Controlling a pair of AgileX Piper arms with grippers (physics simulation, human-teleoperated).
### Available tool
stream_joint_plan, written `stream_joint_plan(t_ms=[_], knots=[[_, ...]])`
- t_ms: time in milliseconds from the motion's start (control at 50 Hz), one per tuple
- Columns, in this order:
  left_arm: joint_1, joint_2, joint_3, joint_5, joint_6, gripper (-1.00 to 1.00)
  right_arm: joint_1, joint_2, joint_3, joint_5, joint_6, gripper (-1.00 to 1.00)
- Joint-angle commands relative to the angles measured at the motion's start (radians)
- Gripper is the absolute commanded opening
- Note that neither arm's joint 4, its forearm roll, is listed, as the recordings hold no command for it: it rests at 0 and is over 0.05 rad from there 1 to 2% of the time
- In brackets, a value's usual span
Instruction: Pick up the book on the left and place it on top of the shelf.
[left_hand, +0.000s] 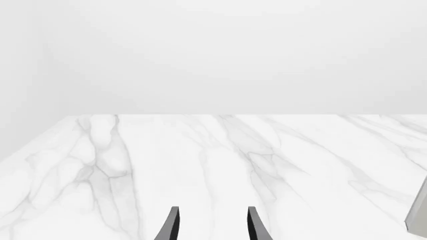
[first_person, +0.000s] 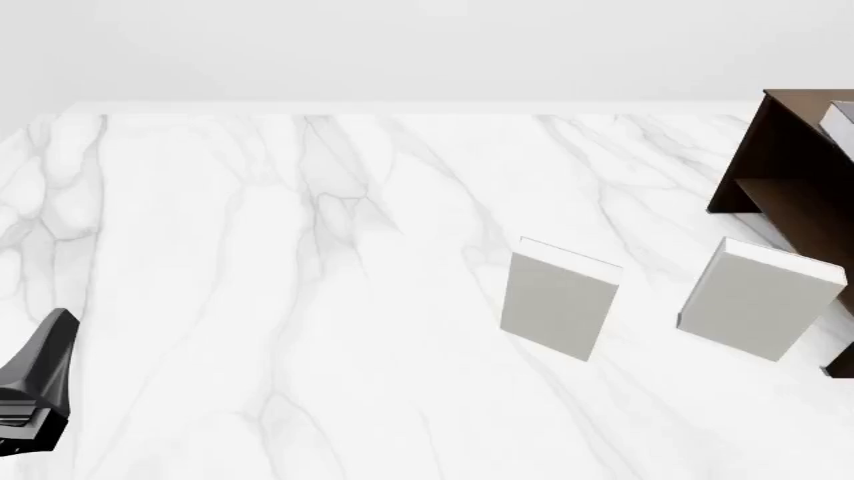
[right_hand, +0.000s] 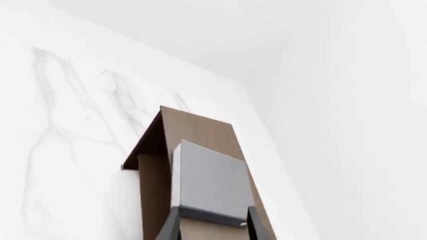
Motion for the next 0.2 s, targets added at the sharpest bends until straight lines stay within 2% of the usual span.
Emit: stream_joint_plan(t_ms=[20,200], knots=[[0.0,0.0,0.0,0.0,0.0,1.0,0.059,-0.021,-0.005,-0.035,0.068,1.0],[0.0,0.0,0.0,0.0,0.0,1.0,0.107,-0.079,0.01,-0.057,0.144,1.0]])
